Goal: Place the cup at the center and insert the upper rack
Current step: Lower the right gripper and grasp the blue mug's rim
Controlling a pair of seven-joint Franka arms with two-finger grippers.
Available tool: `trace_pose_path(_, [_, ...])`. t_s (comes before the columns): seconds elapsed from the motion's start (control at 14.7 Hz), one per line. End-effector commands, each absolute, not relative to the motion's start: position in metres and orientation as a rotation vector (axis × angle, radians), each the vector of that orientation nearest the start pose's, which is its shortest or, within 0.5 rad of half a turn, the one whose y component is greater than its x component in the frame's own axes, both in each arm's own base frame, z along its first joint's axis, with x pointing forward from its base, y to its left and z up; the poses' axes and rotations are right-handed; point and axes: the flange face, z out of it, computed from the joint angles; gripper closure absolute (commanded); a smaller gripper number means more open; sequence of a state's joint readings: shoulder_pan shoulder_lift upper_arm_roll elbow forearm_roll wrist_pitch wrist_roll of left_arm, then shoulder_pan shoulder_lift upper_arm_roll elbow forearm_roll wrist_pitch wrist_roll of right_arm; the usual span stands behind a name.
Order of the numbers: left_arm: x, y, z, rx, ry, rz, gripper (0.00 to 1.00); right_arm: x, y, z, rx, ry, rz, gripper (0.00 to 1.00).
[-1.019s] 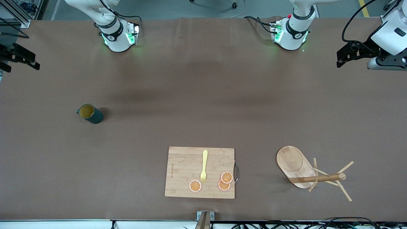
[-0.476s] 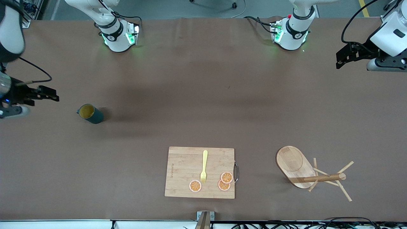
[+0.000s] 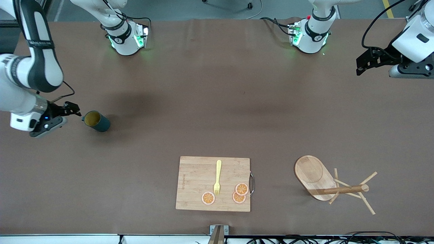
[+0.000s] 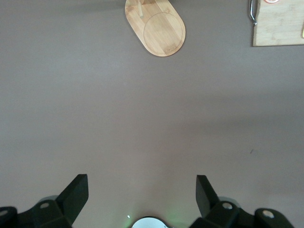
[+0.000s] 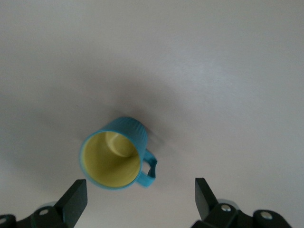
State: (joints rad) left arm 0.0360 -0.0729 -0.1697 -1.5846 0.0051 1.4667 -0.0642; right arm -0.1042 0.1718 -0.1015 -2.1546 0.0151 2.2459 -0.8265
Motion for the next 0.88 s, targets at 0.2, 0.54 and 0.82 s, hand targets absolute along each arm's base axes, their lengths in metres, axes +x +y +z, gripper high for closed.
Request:
trace_pose_path(0.2, [0.518,-0.074,0.651,-3.129,0.076,0.06,0.0,0.527,-0.101,0.234,-2.899,-1.064,0.142,0.0])
trace_pose_path(0.54, [0.519,-0.074,0.65,-3.129,0.072,0.062,0.0,0.53,-0.097,0.226,-2.899,-1.07,0.141,0.99])
trace_pose_path(0.82, [0.519,-0.073,0.649,-3.129,0.069,0.065,0.0,0.532,-0.089,0.239,-2.884,-1.042,0.145,1.0])
